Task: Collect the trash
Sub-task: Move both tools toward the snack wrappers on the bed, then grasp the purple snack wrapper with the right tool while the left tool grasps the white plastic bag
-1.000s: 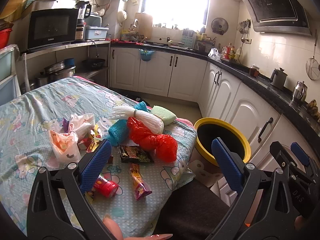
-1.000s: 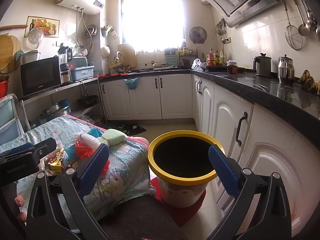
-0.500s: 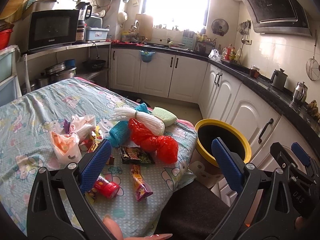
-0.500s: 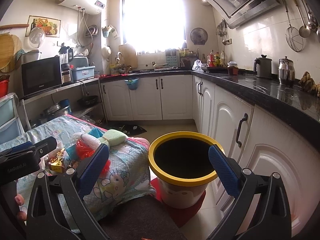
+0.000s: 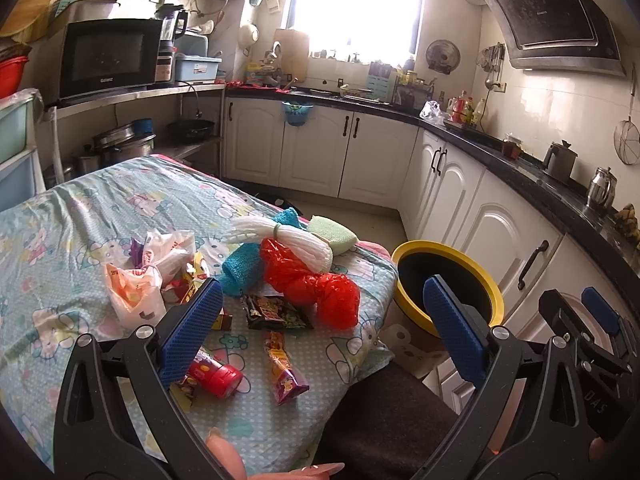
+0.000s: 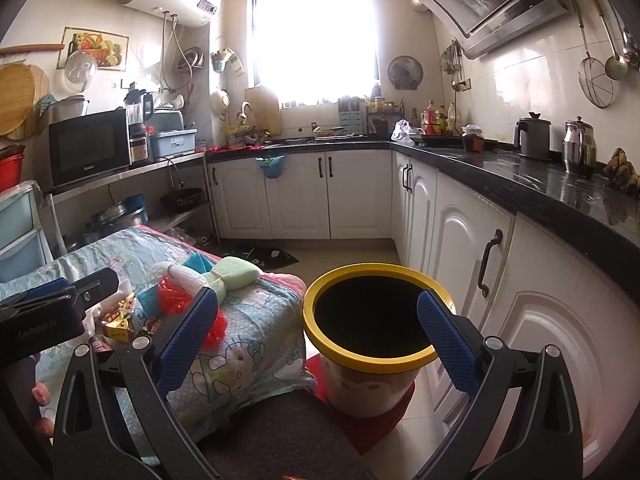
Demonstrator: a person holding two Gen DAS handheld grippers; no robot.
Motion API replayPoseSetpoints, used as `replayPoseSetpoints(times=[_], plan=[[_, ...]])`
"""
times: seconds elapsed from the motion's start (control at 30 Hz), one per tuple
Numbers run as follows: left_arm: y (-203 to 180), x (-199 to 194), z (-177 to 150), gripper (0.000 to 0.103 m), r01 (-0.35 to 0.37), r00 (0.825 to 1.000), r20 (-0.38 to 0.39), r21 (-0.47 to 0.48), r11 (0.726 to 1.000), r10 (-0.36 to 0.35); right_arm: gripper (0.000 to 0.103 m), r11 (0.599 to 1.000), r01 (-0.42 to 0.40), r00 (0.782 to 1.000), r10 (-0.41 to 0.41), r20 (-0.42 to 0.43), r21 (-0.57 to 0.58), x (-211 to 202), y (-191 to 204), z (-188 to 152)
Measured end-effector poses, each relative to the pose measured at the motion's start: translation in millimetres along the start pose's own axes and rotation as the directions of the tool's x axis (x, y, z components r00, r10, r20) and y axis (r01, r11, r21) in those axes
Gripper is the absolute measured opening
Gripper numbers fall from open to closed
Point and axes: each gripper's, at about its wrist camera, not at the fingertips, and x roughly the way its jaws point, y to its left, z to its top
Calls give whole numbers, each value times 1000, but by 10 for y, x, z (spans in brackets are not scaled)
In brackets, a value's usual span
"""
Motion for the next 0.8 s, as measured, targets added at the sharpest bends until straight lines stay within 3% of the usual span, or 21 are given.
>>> replayPoseSetpoints(times=[0.33, 0.8], plan=[[98, 1, 17, 92, -14, 1000, 10, -21, 1000, 14, 97, 999, -40, 999, 40, -10, -29, 53, 92, -3], [737, -78, 186, 92, -133, 989, 44, -155, 979, 142, 97, 968, -233, 971, 226, -79, -93, 240, 555, 64]])
